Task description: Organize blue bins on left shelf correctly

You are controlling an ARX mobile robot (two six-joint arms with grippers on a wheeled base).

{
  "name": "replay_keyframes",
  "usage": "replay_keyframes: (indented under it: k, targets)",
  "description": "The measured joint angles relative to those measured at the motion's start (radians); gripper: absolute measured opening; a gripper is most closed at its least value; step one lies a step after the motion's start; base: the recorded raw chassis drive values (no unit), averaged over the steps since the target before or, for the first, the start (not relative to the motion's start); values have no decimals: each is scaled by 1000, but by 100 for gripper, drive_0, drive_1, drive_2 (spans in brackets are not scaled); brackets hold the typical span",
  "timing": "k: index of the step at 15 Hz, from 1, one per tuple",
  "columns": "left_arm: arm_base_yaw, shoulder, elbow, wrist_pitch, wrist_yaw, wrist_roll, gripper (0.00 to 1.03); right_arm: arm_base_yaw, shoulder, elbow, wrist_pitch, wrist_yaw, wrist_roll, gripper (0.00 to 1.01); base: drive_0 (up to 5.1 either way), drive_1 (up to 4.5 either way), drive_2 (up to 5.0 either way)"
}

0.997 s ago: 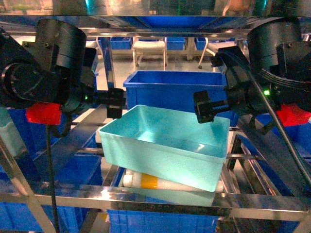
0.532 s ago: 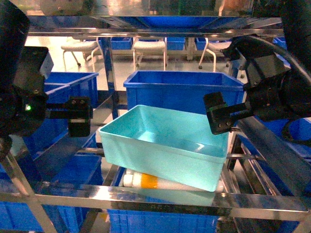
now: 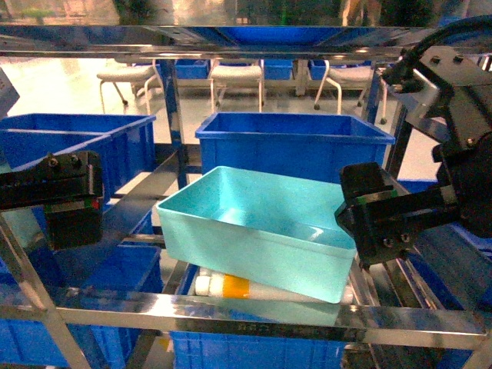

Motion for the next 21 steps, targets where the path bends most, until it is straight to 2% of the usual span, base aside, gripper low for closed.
replay_keyframes:
  k: [1, 3, 4, 5, 6, 7, 8, 10, 11, 12, 13, 14, 15, 16, 17, 21]
  targets:
    - [-5, -24, -6, 8, -12, -6, 98, 0, -49, -17, -35, -37, 36, 98, 0, 0, 0]
    - [-6, -26, -8, 25, -14, -7, 98, 1, -92, -21, -27, -59, 66, 98, 0, 0, 0]
    - [4, -23, -148, 451, -26, 83, 87, 2, -87, -22, -17, -55, 70, 98, 0, 0, 0]
    - [34, -44, -338, 788, -6, 212, 72, 25, -68, -161, 412, 167, 29, 85, 0, 0, 0]
    - [58, -87, -458, 999, 10, 285, 60, 9, -84, -313, 669, 318, -4, 72, 0, 0, 0]
    - [92, -157, -489, 1163, 29, 325, 45, -43, -142, -442, 873, 366, -14, 57, 0, 0, 0]
    - [108, -228, -502, 1188, 50, 341, 32, -82, -222, -486, 981, 355, -21, 45, 0, 0, 0]
    - [134, -297, -589, 1126, 94, 357, 7, -125, -333, -568, 973, 294, -28, 19, 0, 0, 0]
    - [153, -341, -615, 1102, 102, 359, 2, -148, -358, -614, 949, 275, -29, 8, 0, 0, 0]
    - [170, -401, -627, 1085, 113, 360, 2, -171, -406, -649, 929, 253, -32, 2, 0, 0, 0]
    - [178, -427, -655, 1122, 129, 360, 2, -193, -477, -670, 914, 231, -32, 2, 0, 0, 0]
    - [180, -424, -662, 1138, 131, 360, 2, -196, -486, -673, 911, 226, -33, 2, 0, 0, 0]
    - [191, -447, -686, 1112, 146, 360, 2, -213, -532, -692, 887, 212, -32, 2, 0, 0, 0]
    - [253, -483, -715, 1051, 212, 361, 2, -227, -557, -720, 895, 198, -32, 2, 0, 0, 0]
    - [275, -540, -722, 1017, 212, 361, 2, -245, -560, -760, 912, 187, -33, 2, 0, 0, 0]
    - [272, -665, -724, 924, 220, 361, 2, -272, -679, -790, 821, 145, -33, 2, 0, 0, 0]
